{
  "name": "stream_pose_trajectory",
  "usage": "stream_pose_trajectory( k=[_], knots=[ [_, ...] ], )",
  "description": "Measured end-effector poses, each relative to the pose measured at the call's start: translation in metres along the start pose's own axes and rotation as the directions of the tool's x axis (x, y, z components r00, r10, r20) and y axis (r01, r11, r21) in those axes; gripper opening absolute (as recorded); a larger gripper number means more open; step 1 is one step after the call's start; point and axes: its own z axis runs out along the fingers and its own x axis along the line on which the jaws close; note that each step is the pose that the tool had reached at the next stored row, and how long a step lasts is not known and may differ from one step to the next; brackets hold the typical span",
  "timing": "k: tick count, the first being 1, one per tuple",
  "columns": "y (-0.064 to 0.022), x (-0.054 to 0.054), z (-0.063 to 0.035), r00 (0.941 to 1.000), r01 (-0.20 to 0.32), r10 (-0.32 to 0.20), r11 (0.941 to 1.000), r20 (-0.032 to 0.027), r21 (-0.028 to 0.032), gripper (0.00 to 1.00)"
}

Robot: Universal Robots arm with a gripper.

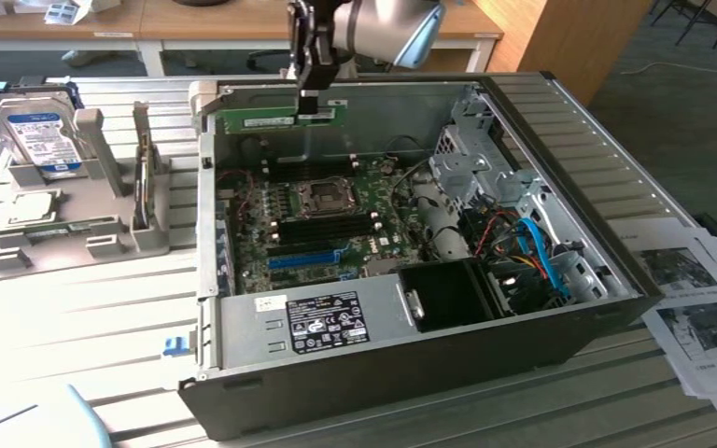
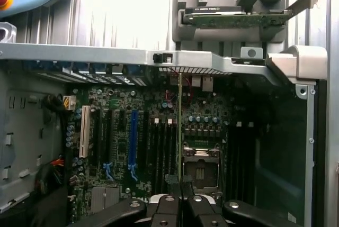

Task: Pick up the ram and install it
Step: 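Pick up the ram and move it above insertion slot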

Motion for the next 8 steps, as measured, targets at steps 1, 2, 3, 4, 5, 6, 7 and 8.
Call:
stream_pose_trajectory(
  k=[1,2,3,4,5,6,7,8],
  knots=[
    [-0.0021,0.000,-0.0001,1.0000,0.000,0.000,1.0000,0.0000,0.0000,0.11],
    [-0.0042,0.000,-0.0002,1.0000,0.000,0.000,1.0000,0.0000,0.0000,0.11],
    [-0.0066,0.000,-0.0003,1.0000,0.000,0.000,1.0000,0.0000,0.0000,0.11],
    [-0.0088,0.000,-0.0005,1.0000,0.000,0.000,1.0000,-0.0001,0.0000,0.11],
    [-0.0109,0.000,-0.0005,1.0000,0.000,0.000,1.0000,0.0000,0.0000,0.11],
    [-0.0131,0.000,-0.0006,1.0000,0.000,0.000,1.0000,0.0000,0.0001,0.11],
    [-0.0153,0.000,-0.0007,1.0000,0.000,0.000,1.0000,0.0000,0.0000,0.11],
    [-0.0176,0.000,-0.0009,1.0000,0.000,0.000,1.0000,0.0000,0.0000,0.11]
  ],
)
